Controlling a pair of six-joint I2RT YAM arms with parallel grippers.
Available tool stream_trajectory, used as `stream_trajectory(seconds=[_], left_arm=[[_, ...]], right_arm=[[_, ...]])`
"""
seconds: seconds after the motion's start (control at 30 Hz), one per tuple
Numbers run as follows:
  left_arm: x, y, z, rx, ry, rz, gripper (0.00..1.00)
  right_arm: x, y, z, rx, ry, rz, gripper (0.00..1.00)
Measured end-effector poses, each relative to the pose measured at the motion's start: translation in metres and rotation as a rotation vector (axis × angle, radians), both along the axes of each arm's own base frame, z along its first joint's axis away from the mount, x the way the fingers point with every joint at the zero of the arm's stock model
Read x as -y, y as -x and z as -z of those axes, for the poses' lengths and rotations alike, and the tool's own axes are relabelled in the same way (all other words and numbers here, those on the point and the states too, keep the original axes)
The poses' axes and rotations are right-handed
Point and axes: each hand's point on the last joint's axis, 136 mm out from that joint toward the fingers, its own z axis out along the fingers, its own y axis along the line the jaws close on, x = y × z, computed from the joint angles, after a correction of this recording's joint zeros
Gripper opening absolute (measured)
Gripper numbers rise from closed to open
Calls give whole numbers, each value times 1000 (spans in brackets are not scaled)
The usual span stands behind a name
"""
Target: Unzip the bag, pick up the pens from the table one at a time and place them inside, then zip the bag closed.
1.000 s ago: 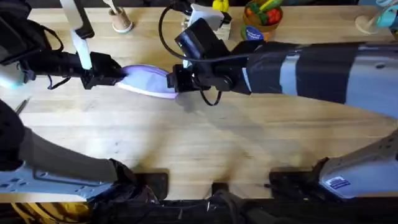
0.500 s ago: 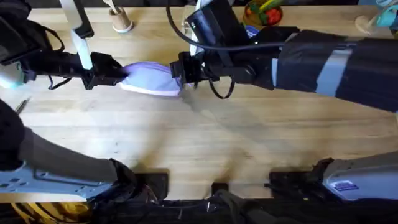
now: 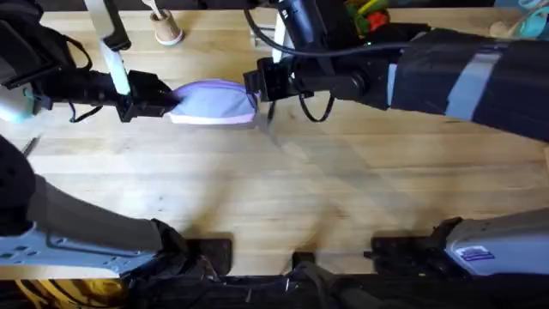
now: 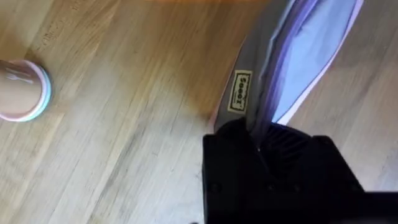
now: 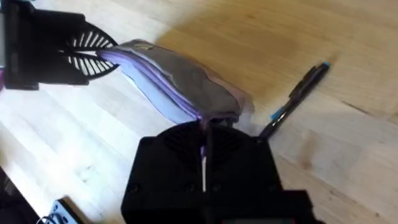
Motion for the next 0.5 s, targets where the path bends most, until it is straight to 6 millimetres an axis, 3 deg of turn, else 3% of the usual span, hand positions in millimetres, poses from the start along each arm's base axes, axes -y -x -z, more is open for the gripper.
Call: stream_trajectory(seconds=[0.17,0.5], left_arm=[[0,-2,-1,9,0,0,42],[-5,-1,1,2,-16,-8,42]], right_arm=[[0,-8,-8,30,-30,-18,30],[-7,-2,-2,4,-40,-60,30]])
